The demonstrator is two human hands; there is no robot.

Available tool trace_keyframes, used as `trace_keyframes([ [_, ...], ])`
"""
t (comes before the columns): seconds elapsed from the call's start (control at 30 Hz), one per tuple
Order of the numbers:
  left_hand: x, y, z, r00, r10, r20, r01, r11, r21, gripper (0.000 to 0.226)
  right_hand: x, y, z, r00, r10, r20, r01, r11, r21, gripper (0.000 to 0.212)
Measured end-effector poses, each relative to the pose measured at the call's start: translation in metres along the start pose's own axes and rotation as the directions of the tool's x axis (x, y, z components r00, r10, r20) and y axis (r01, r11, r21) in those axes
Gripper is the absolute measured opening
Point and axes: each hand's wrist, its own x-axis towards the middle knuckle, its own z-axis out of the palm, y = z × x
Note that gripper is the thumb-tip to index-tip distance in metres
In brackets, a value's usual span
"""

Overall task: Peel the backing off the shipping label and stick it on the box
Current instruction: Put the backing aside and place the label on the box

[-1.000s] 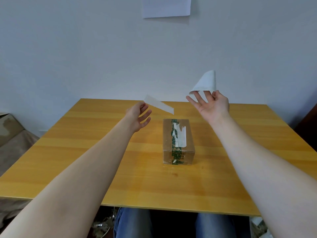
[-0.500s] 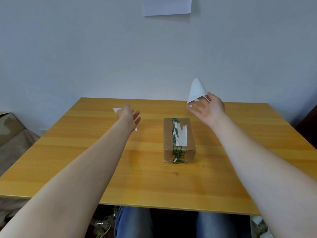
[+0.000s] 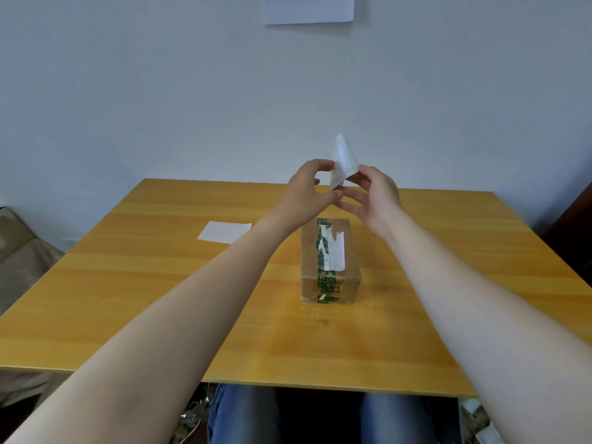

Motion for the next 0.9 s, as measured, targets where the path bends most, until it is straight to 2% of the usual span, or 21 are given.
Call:
trace_keyframes([
  [0.1,0.0,0.0,0.001,1.0,-0.004,-0.031,0.004,1.0,0.007,0.061,-0.001,0.001,0.001,1.0,0.001,0.031,0.0,0.999,-0.044,0.032],
  [0.27,0.002,-0.009,0.001,0.997,-0.072,0.01,0.072,0.996,0.05,0.057,-0.005,0.007,0.002,0.991,0.088,0.104,-0.075,0.989,-0.13,0.024],
  [0.47,0.002,-0.022,-0.001,0.987,-0.16,0.006,0.16,0.987,0.019,0.021,-0.008,0.013,0.002,0.979,0.147,0.141,-0.106,0.959,-0.263,0.026],
  [0.53,0.002,-0.022,-0.002,0.984,-0.176,0.005,0.177,0.984,-0.034,0.016,-0.009,0.014,0.002,0.981,0.146,0.13,-0.108,0.958,-0.266,0.023],
  [0.7,0.005,-0.022,-0.008,0.971,-0.238,0.016,0.238,0.965,-0.112,0.018,-0.008,0.014,0.001,0.99,0.12,0.072,-0.088,0.933,-0.35,0.021],
  [0.77,0.006,-0.022,-0.009,0.965,-0.261,0.01,0.26,0.958,-0.124,0.018,-0.008,0.016,-0.001,0.994,0.101,0.029,-0.076,0.885,-0.46,0.015],
  [0.9,0.007,-0.018,-0.007,0.952,-0.306,0.011,0.303,0.937,-0.175,0.032,-0.009,0.02,-0.008,0.995,0.095,0.022,-0.06,0.772,-0.633,0.01],
])
